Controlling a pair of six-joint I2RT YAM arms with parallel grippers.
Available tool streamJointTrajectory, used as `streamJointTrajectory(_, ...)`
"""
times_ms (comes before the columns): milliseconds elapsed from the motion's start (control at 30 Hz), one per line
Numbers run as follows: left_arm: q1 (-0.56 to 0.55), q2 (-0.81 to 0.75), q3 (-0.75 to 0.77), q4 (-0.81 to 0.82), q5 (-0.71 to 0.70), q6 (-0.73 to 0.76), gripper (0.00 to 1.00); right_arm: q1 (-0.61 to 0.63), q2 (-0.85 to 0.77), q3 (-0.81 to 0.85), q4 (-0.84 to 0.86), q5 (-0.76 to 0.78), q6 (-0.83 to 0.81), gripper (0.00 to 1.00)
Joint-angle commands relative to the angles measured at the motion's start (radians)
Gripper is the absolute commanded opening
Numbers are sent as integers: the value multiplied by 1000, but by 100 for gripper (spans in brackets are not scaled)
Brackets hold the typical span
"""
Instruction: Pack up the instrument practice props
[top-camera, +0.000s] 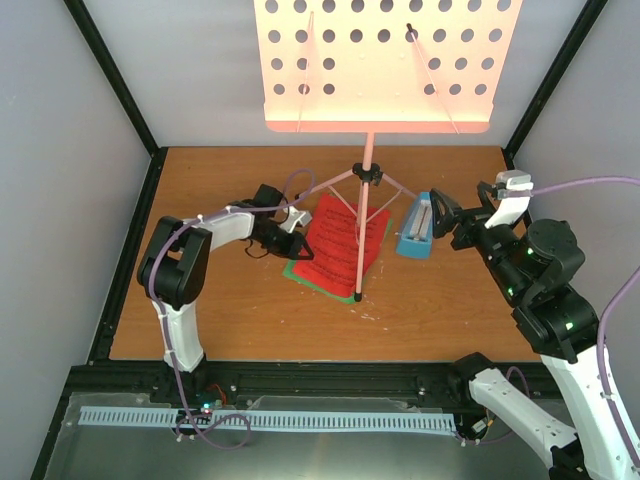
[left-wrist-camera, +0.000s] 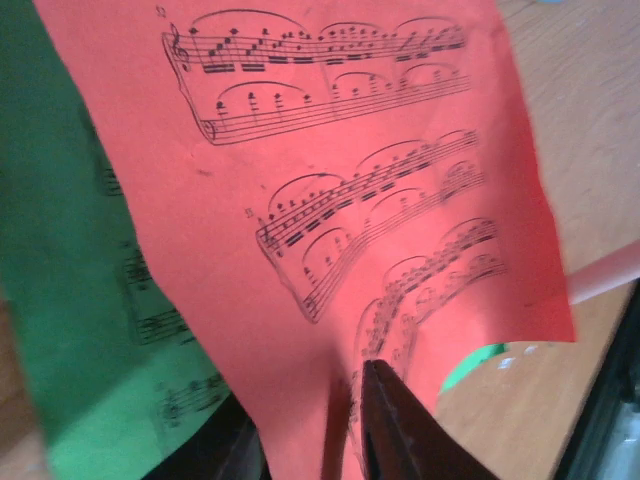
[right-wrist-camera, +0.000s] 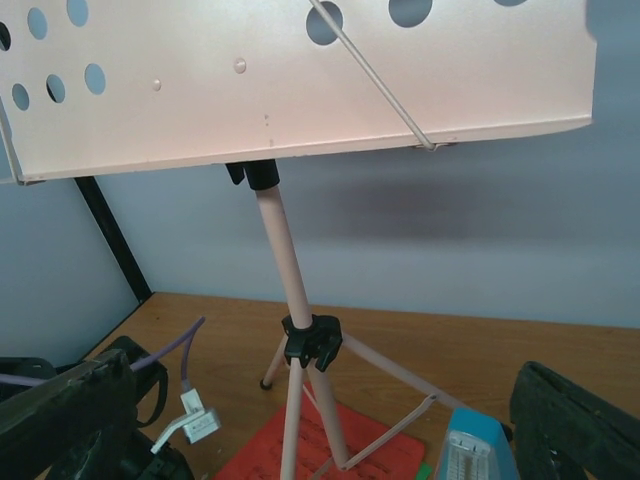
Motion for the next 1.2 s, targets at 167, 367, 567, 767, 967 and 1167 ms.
streamJointTrajectory(167, -2, -164, -45, 74, -318, -49, 64, -5, -31, -40, -39, -8, 29, 100)
streamJointTrajectory(367, -2, -429, -210, 211, -415, -148, 86, -5, -64, -142, -27, -37, 97, 100)
streamJointTrajectory(567, -61, -656, -400, 547, -158, -392, 87, -5, -131, -360, 88, -83, 256, 100)
streamJointTrajectory(767, -253, -584, -318, 679, -239, -471, 86, -5, -170, -472, 123, -91, 379, 100)
streamJointTrajectory(967, -295, -438, -218, 764, -300, -496, 85, -5, -228, -479, 64, -65, 410, 100)
streamJointTrajectory(1167, -301, -305, -123, 790, -337, -477, 84, -5, -286, -512, 49, -33, 435, 100)
